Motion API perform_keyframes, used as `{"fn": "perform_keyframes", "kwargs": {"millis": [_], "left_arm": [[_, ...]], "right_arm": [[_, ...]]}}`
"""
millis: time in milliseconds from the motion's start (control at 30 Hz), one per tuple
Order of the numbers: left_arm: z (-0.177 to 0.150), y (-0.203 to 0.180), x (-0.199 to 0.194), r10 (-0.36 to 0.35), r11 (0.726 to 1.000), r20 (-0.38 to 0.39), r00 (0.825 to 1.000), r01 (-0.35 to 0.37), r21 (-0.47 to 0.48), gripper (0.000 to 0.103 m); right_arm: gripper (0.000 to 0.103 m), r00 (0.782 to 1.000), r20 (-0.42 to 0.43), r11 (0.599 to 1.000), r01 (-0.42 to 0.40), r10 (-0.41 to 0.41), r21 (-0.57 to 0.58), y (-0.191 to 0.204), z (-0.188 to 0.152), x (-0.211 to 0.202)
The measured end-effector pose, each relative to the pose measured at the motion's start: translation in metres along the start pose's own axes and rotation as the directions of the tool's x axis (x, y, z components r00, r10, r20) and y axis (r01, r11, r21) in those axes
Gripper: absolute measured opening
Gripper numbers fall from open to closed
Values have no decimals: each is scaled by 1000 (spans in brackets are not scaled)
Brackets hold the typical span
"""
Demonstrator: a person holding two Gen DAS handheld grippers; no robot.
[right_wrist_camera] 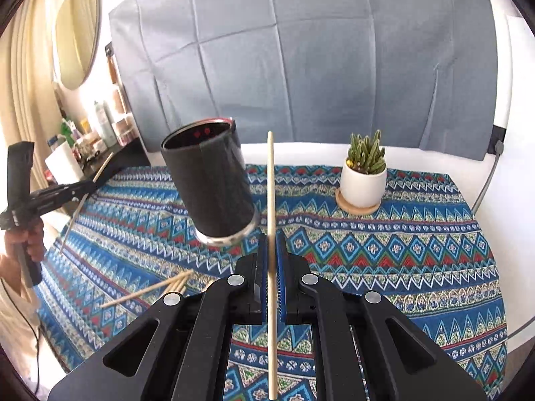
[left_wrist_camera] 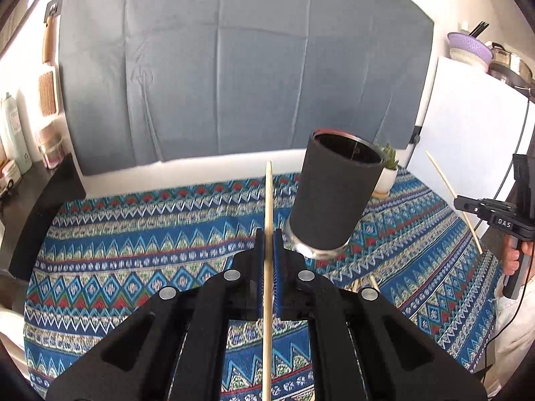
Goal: Organize utensils
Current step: 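Close the right gripper on the stick and lift it upright, then lower the stick into the black cup and open the right gripper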
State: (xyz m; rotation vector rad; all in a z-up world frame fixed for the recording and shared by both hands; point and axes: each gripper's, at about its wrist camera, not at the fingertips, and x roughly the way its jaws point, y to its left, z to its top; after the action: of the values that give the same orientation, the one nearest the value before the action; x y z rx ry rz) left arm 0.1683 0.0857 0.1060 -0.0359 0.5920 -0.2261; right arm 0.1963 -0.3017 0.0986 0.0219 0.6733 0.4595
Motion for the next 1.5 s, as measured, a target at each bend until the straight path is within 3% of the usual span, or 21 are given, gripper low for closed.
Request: {"fn": "perform_keyframes", "kwargs": {"millis": [100, 233, 400, 467, 800, 900, 967, 1000, 1100, 1233, 1500], "left_arm": [[23, -6, -4, -30, 1000, 81, 996, 30, 2, 5], [46, -10, 3, -91, 995, 162, 983, 96, -24, 5], [62, -19, 17, -194, 980, 237, 952, 200, -3, 5], [69, -24, 22, -232, 971, 279, 932, 238, 13, 5], [107, -25, 42, -381, 907, 486, 787, 419, 34, 5], [107, -18, 52, -414, 877, 558, 719, 479, 33, 5], [100, -18, 54, -410, 873, 625, 664, 485, 57, 5], [97, -18, 55, -397, 879, 653, 645, 471, 69, 5], [93, -18, 65, -362, 888, 684, 634, 457, 47, 5], [88, -22, 81, -345, 895, 681, 646, 444, 32, 5], [76, -21, 106, -355, 902, 613, 705, 431, 28, 5]], "right_arm": [[5, 996, 80, 999, -48, 47, 8, 6, 19, -8], [5, 975, 177, 989, -145, 138, 26, 13, 38, -12], [5, 942, 246, 966, -251, 230, 57, 20, 63, 1], [5, 922, 279, 954, -294, 267, 58, 24, 73, 6], [5, 813, 456, 897, -437, 361, 68, 34, 116, 45], [5, 778, 504, 879, -471, 374, 76, 31, 122, 59], [5, 760, 543, 877, -474, 358, 85, 30, 123, 67], [5, 752, 561, 877, -472, 345, 93, 29, 122, 71], [5, 744, 588, 878, -465, 317, 114, 26, 120, 87], [5, 756, 592, 889, -437, 280, 138, 22, 114, 105], [5, 814, 537, 943, -320, 223, 93, 32, 103, 128]]}}
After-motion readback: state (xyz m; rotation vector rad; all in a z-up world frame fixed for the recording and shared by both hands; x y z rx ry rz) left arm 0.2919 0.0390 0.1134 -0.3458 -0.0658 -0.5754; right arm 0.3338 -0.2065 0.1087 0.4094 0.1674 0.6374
